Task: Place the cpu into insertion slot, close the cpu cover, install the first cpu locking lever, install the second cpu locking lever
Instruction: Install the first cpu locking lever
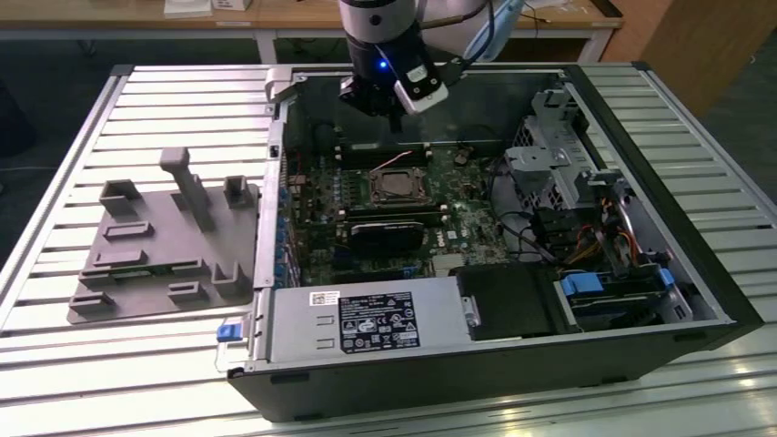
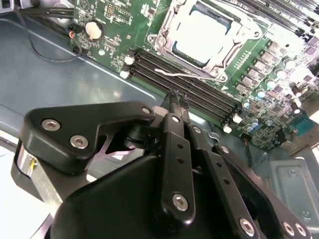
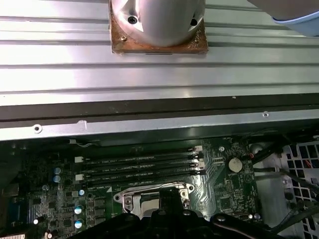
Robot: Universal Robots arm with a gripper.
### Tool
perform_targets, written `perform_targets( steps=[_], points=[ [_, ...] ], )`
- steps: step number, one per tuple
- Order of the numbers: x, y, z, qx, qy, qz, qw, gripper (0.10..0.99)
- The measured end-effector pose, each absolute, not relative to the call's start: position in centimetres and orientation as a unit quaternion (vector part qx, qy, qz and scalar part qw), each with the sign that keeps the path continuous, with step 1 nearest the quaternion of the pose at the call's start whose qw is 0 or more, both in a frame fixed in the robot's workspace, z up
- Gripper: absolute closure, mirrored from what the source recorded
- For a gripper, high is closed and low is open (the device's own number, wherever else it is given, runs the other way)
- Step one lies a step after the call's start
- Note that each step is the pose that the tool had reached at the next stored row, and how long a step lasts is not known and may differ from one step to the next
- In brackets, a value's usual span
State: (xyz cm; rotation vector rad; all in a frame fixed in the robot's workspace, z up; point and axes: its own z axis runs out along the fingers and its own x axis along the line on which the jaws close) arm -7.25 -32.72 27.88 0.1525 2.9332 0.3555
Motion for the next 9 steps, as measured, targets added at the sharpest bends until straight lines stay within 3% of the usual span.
perform_targets(
  steps=[9],
  points=[
    [-7.25, -32.56, 27.8, 0.051, 0.987, 0.12, 0.091, 0.984]
  ],
)
